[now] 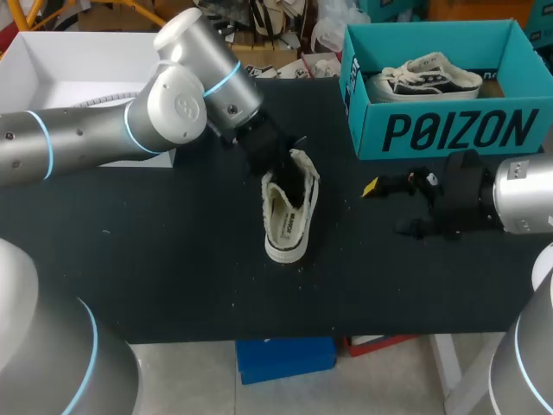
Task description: Take the shoe out of the shoebox, open the shoe tongue, remove and reinsert the insole, then place the shoe into the shoebox
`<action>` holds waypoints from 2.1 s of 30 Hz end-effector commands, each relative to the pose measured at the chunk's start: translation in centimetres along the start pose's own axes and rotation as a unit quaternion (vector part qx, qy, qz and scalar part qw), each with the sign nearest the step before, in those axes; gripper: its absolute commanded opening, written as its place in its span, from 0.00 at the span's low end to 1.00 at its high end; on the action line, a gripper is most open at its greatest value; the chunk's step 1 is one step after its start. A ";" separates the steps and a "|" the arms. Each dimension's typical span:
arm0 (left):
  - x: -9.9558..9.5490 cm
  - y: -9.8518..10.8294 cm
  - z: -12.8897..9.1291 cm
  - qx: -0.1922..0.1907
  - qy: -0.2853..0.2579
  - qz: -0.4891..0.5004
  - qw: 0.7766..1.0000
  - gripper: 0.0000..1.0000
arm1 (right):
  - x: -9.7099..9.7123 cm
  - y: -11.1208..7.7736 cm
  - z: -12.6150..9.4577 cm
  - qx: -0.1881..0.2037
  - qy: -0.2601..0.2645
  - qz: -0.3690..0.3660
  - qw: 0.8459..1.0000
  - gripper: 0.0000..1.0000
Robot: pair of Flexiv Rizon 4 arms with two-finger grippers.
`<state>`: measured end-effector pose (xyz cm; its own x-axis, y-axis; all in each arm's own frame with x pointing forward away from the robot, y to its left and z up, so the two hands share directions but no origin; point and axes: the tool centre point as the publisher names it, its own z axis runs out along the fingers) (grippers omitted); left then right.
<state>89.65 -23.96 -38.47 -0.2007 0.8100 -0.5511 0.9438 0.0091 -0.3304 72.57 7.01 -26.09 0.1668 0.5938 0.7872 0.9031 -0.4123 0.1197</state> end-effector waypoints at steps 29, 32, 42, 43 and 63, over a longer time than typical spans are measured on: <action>2.0 -3.6 -10.2 -0.078 0.036 0.035 0.996 0.44 | 0.1 0.0 0.2 -0.001 -0.001 0.000 1.000 1.00; 2.1 -4.0 -10.4 -0.087 0.045 0.052 0.994 0.48 | 0.1 0.0 0.2 -0.001 -0.001 0.000 1.000 1.00; 3.0 -4.0 -9.6 -0.135 0.149 0.123 0.972 0.45 | 0.1 0.0 0.2 -0.001 -0.001 0.000 1.000 1.00; 3.1 -3.9 -9.5 -0.136 0.154 0.127 0.970 0.45 | 0.1 0.0 0.2 -0.001 -0.001 0.000 1.000 1.00; 5.2 -2.0 -6.3 -0.125 0.199 0.128 0.964 0.45 | 0.1 0.0 0.2 -0.001 -0.001 0.000 1.000 1.00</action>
<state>87.97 -15.70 -35.29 0.1169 0.9637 -0.2401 0.9929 -0.1182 0.0089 72.57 7.01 -26.09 0.1668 0.5938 0.7871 0.9031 -0.4124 0.1197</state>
